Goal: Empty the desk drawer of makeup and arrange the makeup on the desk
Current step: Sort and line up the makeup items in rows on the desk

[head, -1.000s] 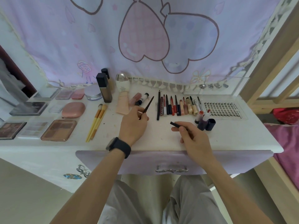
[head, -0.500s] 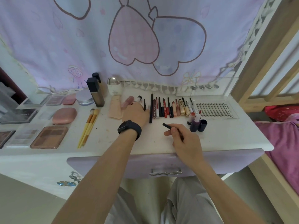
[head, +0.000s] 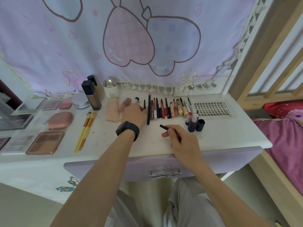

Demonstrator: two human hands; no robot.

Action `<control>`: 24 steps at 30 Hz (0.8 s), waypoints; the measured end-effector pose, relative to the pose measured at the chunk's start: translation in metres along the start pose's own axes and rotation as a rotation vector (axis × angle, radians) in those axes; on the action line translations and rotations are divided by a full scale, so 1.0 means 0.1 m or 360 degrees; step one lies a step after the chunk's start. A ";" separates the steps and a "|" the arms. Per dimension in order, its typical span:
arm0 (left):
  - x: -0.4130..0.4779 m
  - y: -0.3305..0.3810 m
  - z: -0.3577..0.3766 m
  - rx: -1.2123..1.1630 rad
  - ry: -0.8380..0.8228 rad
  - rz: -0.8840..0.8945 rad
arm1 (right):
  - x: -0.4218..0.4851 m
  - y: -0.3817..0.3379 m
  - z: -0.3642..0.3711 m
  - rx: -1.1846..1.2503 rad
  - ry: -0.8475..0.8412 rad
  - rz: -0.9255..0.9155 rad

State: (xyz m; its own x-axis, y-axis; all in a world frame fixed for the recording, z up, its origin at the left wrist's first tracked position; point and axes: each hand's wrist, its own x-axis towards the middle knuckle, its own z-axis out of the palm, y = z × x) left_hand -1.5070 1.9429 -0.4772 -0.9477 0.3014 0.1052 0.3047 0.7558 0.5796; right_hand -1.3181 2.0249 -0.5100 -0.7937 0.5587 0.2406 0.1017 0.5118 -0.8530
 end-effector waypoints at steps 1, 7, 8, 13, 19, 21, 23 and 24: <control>-0.01 0.01 0.00 -0.0007 0.0001 0.0000 | 0.00 0.00 0.00 0.0008 0.0001 0.0006; -0.17 -0.01 -0.16 -0.0204 0.0017 0.0087 | 0.01 -0.04 0.00 0.0073 0.0034 0.0026; -0.26 -0.01 -0.19 -0.0318 0.0021 0.0153 | 0.01 -0.04 0.00 0.0101 0.0043 0.0043; -0.70 -0.04 -0.29 -0.0928 -0.0478 0.0209 | 0.00 -0.03 0.01 0.0159 0.0057 0.0052; -0.85 -0.07 -0.25 -0.1053 -0.0589 0.0183 | -0.01 0.00 0.02 0.0107 0.0032 0.0004; -0.82 -0.06 -0.30 -0.1093 -0.0645 0.0143 | 0.00 0.01 0.02 0.0057 0.0039 0.0004; -0.75 -0.07 -0.36 -0.1155 -0.0656 0.0100 | 0.01 0.00 0.03 -0.0011 0.0042 -0.0009; -0.70 -0.09 -0.39 -0.1163 -0.0627 0.0085 | 0.01 -0.01 0.03 -0.0040 0.0044 -0.0009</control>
State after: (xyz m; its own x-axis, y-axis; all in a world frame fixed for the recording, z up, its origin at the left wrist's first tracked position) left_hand -1.4471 1.8928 -0.4583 -0.7895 0.6104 -0.0647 0.0809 0.2079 0.9748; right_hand -1.3209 2.0232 -0.5105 -0.7775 0.5734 0.2584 0.1126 0.5311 -0.8398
